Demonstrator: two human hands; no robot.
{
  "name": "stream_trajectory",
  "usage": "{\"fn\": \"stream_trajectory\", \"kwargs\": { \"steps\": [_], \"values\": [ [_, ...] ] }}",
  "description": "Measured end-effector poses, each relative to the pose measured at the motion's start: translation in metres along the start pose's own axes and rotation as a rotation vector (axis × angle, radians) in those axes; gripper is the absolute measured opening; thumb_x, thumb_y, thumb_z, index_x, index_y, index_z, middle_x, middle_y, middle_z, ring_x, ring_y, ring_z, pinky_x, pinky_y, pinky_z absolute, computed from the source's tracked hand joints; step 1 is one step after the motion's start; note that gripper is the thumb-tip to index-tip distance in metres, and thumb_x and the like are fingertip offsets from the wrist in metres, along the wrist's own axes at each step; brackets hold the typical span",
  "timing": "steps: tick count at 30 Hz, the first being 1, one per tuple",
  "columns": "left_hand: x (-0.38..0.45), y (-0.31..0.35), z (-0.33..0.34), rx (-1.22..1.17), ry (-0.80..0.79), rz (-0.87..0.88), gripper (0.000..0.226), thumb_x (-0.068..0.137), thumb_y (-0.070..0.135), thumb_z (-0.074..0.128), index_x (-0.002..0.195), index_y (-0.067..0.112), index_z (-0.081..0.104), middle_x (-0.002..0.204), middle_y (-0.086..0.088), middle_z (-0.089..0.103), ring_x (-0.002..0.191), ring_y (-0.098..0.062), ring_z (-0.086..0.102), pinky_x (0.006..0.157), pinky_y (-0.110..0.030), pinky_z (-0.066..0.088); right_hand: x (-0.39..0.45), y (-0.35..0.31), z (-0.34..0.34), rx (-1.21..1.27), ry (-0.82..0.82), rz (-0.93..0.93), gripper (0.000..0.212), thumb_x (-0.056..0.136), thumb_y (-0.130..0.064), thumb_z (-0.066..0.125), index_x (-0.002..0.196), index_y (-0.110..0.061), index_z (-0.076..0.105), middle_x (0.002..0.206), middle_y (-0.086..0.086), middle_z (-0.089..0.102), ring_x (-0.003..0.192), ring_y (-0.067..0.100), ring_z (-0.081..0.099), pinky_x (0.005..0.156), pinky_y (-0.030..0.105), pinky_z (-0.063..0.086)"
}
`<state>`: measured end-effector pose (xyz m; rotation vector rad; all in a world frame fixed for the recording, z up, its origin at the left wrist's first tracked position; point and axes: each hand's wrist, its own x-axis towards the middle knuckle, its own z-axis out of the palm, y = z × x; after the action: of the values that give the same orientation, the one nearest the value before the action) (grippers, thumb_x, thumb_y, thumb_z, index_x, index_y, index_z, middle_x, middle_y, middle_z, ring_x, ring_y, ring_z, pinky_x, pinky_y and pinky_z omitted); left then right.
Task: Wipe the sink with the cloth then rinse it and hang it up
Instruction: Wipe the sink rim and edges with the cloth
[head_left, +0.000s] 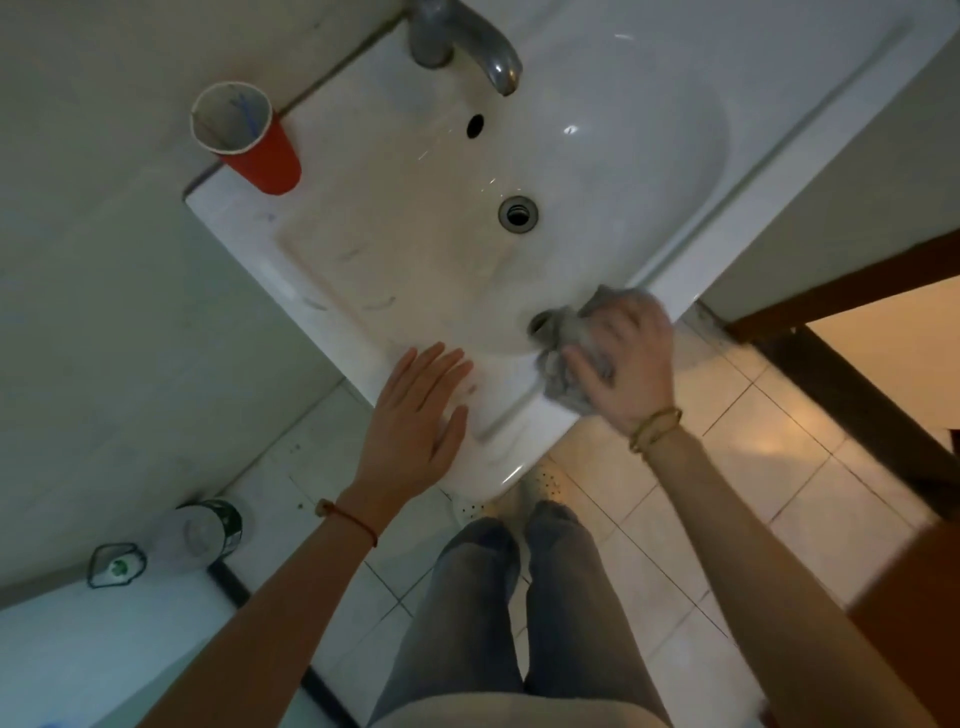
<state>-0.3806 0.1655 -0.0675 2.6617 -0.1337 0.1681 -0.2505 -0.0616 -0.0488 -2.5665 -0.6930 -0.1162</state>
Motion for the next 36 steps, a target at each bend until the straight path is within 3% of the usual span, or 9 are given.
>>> {"fn": "stream_trajectory", "kwargs": {
  "steps": [4,8,12,15,18,22,27,30,36],
  "values": [
    [0.000,0.000,0.002,0.002,0.006,-0.022,0.051,0.105,0.030,0.028,0.137,0.001,0.055,0.143,-0.014,0.056,0.141,-0.028,0.043,0.123,-0.046,0.025,-0.061,-0.060,0.024,0.073,-0.123,-0.163,0.034,0.094,-0.042,0.047,0.115,-0.026,0.068,0.114,-0.003,0.068,0.117,0.021,0.053,0.115,0.049,0.023],
    [-0.001,-0.001,0.002,0.007,0.024,-0.009,0.048,0.103,0.026,0.033,0.137,0.000,0.055,0.142,-0.014,0.056,0.140,-0.027,0.044,0.123,-0.044,0.025,-0.039,-0.019,0.014,0.031,-0.207,-0.356,0.036,0.095,-0.042,0.044,0.119,-0.025,0.065,0.119,0.000,0.065,0.121,0.023,0.052,0.113,0.047,0.031],
    [-0.001,0.001,0.004,0.013,0.044,-0.025,0.046,0.101,0.024,0.037,0.134,0.000,0.057,0.140,-0.014,0.058,0.139,-0.028,0.046,0.124,-0.040,0.023,0.011,0.029,-0.006,-0.023,-0.035,-0.035,0.036,0.094,-0.039,0.046,0.111,-0.017,0.068,0.110,0.006,0.067,0.118,0.028,0.051,0.107,0.053,0.034],
    [-0.001,-0.001,0.004,0.015,0.056,-0.020,0.046,0.101,0.024,0.036,0.135,-0.001,0.057,0.139,-0.014,0.058,0.138,-0.028,0.047,0.124,-0.040,0.023,-0.008,-0.009,0.012,-0.027,0.002,0.118,0.028,0.090,-0.036,0.054,0.108,-0.020,0.068,0.107,0.003,0.067,0.118,0.024,0.047,0.111,0.054,0.027],
    [0.000,-0.001,0.005,0.027,0.041,-0.018,0.051,0.104,0.028,0.027,0.135,-0.001,0.057,0.139,-0.016,0.058,0.138,-0.029,0.047,0.124,-0.040,0.023,-0.055,-0.054,0.027,0.034,-0.129,-0.124,0.033,0.092,-0.042,0.048,0.113,-0.026,0.068,0.112,-0.003,0.068,0.117,0.023,0.053,0.112,0.052,0.026],
    [-0.002,-0.001,0.004,0.042,0.026,-0.018,0.048,0.103,0.026,0.034,0.135,-0.001,0.057,0.139,-0.015,0.058,0.137,-0.028,0.047,0.124,-0.039,0.022,-0.041,-0.032,0.014,0.045,-0.196,-0.354,0.043,0.098,-0.046,0.038,0.115,-0.020,0.067,0.112,0.001,0.068,0.114,0.022,0.054,0.111,0.043,0.032],
    [-0.003,-0.001,0.003,0.029,0.037,-0.040,0.045,0.101,0.023,0.039,0.133,-0.001,0.058,0.138,-0.015,0.060,0.135,-0.028,0.050,0.124,-0.038,0.024,0.008,0.020,-0.007,-0.034,-0.051,-0.071,0.040,0.097,-0.041,0.040,0.109,-0.015,0.068,0.107,0.007,0.068,0.113,0.025,0.050,0.109,0.047,0.032],
    [-0.004,0.001,0.002,0.027,0.029,-0.046,0.045,0.101,0.023,0.039,0.133,-0.001,0.058,0.138,-0.015,0.060,0.135,-0.029,0.051,0.123,-0.040,0.027,-0.002,-0.019,0.013,-0.071,-0.004,0.190,0.036,0.093,-0.042,0.045,0.105,-0.017,0.069,0.107,0.004,0.068,0.116,0.024,0.049,0.113,0.045,0.024],
    [-0.003,0.000,0.000,0.047,-0.012,-0.061,0.046,0.100,0.024,0.039,0.134,-0.001,0.057,0.139,-0.016,0.059,0.136,-0.030,0.049,0.123,-0.042,0.026,-0.046,-0.037,0.014,0.022,-0.213,-0.297,0.042,0.095,-0.045,0.042,0.114,-0.019,0.068,0.114,0.001,0.068,0.116,0.024,0.053,0.113,0.045,0.029]
  ]
}}
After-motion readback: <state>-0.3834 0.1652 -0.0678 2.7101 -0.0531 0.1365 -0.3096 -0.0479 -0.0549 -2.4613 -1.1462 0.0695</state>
